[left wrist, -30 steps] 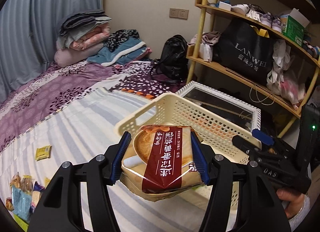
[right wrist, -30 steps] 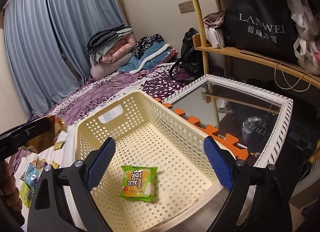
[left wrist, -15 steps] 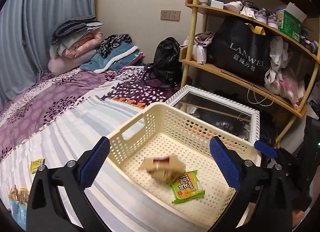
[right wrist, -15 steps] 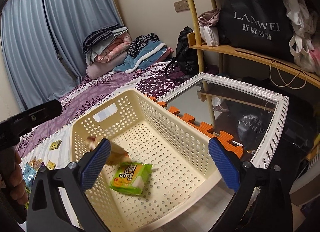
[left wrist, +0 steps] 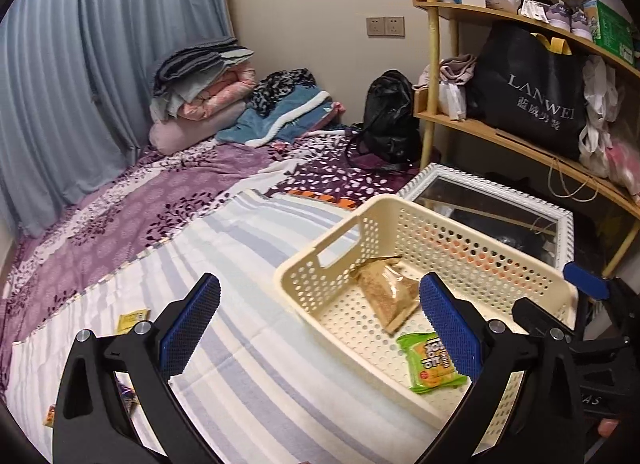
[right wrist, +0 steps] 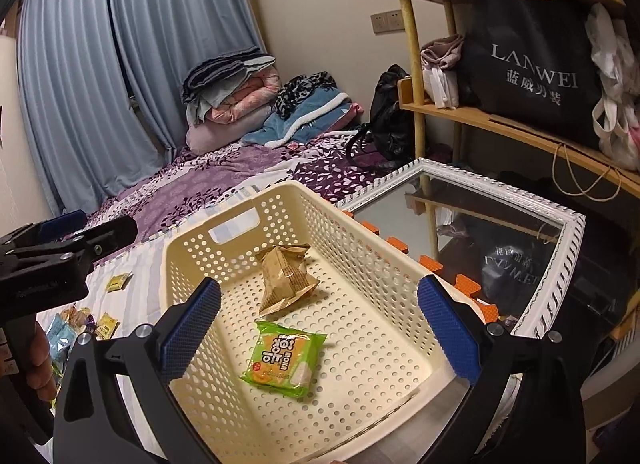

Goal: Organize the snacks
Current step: 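Open right tool over basket while left tool drops coffee-cake packet in, then move both open tools back to the snack pile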

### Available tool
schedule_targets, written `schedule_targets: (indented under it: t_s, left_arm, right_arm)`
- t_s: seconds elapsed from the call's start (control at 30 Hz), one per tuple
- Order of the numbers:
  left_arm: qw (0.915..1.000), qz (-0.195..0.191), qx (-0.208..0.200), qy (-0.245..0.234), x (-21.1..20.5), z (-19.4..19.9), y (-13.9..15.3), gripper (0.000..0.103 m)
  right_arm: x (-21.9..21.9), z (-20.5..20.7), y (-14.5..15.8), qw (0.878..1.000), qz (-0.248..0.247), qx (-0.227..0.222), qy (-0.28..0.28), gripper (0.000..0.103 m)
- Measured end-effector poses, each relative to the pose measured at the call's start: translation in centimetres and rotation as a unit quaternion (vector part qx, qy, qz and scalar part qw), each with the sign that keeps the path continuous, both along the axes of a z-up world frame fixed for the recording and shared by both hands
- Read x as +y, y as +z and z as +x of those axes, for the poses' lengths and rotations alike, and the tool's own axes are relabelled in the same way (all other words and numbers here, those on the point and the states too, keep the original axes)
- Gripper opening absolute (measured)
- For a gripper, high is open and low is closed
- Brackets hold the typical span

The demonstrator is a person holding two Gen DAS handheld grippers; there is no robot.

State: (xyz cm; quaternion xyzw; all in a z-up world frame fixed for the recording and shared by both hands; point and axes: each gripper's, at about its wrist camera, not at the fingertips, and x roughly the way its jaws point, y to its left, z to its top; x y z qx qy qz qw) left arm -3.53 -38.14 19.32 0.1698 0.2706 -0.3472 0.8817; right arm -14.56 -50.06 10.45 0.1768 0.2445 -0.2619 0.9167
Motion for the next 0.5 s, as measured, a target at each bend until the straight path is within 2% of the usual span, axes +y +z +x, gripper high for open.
schedule_targets:
  t_s: [0.23, 0.4, 0.5]
  left_arm:
    - [0.997, 0.026, -0.054, 0.05, 1.4, -0.6, 0.3, 0.101]
    - [0.9975, 0.01, -0.033, 0.062, 3.1, -0.1, 0.6, 0.101]
    - [0.9966, 0.006, -0.035, 0.074, 4.2, -0.1, 0.7, 0.101]
  right_arm:
    - [2.3, 0.7, 0.8, 0.999, -0.041, 0.009, 0.019, 0.098]
    - [3.8, 1.4, 1.2, 0.997, -0.061, 0.02, 0.035, 0.098]
    - [4.4, 1.8, 1.4, 0.997, -0.064, 0.021, 0.042, 0.098]
